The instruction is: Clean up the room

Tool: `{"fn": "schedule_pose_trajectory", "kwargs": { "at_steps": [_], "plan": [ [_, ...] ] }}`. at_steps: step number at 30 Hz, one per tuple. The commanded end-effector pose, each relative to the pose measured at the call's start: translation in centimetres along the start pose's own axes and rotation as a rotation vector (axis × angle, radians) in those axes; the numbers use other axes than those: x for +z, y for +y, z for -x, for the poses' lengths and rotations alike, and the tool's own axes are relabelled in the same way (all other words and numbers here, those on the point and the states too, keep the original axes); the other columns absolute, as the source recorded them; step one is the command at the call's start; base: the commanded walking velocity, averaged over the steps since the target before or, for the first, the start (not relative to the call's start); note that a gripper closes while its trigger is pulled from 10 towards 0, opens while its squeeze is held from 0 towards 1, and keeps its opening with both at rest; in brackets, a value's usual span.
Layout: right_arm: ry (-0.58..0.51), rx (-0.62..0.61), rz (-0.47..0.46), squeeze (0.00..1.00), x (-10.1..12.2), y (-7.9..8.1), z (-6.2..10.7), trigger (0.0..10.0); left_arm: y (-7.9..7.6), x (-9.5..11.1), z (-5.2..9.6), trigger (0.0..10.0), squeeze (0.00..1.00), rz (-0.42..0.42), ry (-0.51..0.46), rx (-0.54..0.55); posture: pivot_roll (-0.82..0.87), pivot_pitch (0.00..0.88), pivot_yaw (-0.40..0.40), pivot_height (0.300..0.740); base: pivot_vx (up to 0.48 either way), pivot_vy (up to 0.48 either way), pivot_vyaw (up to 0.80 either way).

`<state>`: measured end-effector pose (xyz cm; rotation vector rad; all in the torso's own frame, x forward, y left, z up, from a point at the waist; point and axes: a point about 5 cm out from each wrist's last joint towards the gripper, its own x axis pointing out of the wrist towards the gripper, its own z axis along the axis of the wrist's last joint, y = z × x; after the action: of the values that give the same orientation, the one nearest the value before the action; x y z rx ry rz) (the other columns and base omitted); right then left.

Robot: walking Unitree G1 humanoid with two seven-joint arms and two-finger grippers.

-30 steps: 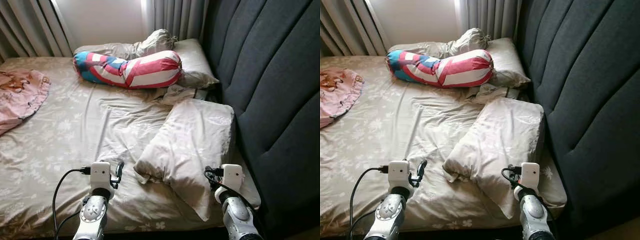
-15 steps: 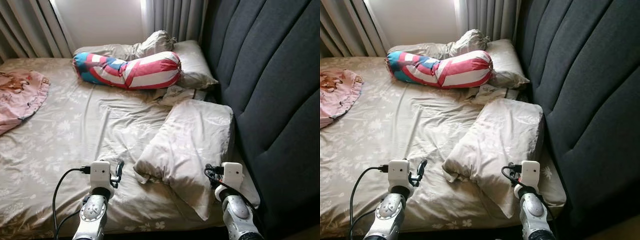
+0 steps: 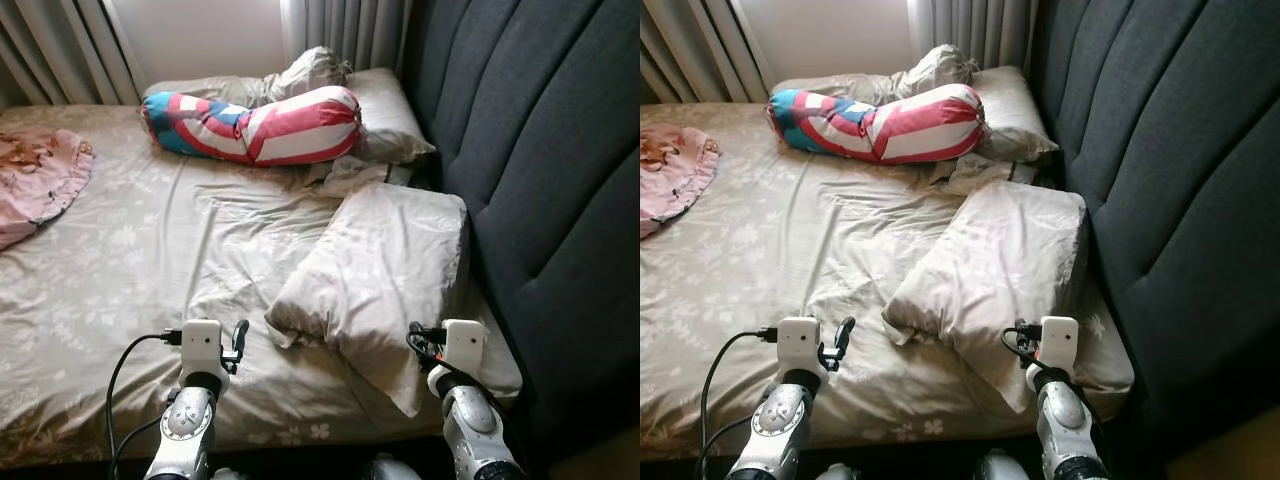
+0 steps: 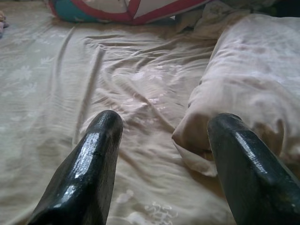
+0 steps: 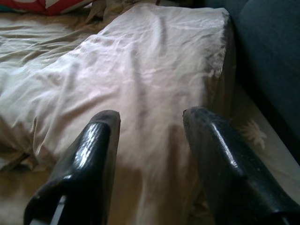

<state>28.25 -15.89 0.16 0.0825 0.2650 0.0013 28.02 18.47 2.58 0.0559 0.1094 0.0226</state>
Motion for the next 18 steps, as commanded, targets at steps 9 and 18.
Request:
{"fn": "schedule_pose_trajectory", "kwargs": {
  "at_steps": [9,18],
  "plan": [
    [-0.008,0.011,-0.006,0.00,0.20,0.09,-0.10,10.0,-0.25,0.15,-0.28,10.0,0.00,0.011,0.009,-0.016,-0.14,0.017,-0.041,0.652,0.000,0.000,0.00],
    [0.014,0.015,-0.008,0.00,-0.08,-0.08,-0.06,10.0,-0.37,0.17,-0.33,10.0,0.00,0.015,0.012,-0.024,-0.14,0.017,-0.041,0.652,0.000,0.000,0.00]
  ]
}}
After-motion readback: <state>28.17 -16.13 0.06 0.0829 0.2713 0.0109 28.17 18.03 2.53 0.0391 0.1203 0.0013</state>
